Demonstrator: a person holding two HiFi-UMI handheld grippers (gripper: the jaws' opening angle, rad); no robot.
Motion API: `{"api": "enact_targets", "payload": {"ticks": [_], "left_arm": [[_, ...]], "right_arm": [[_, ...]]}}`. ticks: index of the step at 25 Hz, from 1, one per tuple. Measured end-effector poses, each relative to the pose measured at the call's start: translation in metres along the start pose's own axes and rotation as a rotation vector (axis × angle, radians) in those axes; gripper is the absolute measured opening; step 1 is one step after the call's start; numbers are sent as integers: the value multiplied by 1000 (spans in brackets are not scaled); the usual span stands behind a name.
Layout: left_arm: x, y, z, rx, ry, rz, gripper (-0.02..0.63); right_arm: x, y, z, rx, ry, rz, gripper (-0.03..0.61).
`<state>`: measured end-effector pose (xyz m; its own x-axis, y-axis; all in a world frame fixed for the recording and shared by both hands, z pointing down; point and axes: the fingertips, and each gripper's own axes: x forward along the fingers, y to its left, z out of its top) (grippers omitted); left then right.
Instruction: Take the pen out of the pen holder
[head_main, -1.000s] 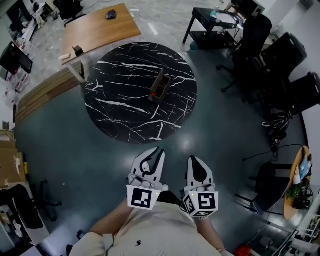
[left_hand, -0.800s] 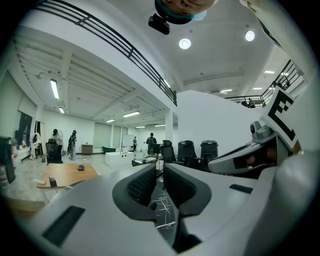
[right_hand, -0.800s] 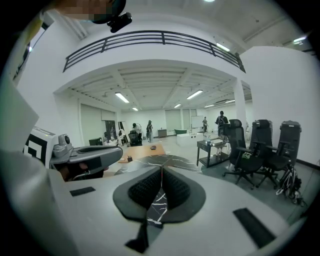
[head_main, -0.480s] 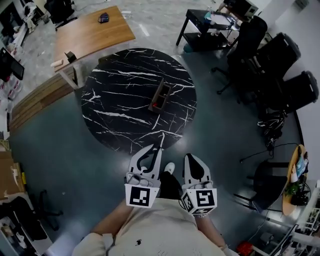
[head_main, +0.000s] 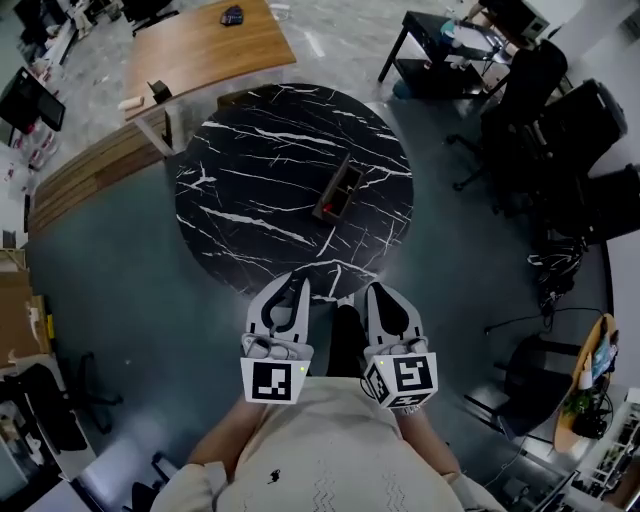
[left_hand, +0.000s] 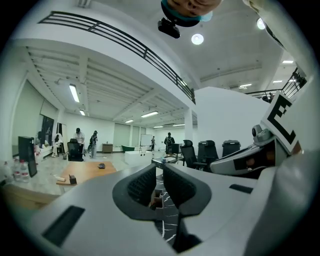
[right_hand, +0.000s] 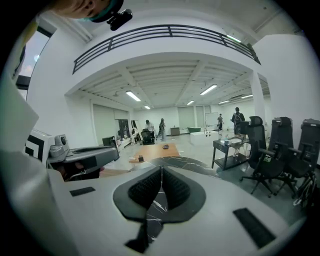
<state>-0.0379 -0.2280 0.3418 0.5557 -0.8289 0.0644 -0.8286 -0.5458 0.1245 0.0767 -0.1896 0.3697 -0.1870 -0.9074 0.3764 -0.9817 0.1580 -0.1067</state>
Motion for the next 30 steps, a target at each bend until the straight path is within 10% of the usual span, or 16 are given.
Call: {"api": "enact_targets", "payload": {"ticks": [8,12,30], "left_arm": [[59,-1,-10,111,60,96,54],[94,-7,-17,-3,63,201,54],[143,-17,-54,9,221,466,54]], "right_arm": [[66,-44,7,-69,77,154,20],[103,-71,8,-144,108,237,20],[233,-111,-46,-404,261,592,21]]}}
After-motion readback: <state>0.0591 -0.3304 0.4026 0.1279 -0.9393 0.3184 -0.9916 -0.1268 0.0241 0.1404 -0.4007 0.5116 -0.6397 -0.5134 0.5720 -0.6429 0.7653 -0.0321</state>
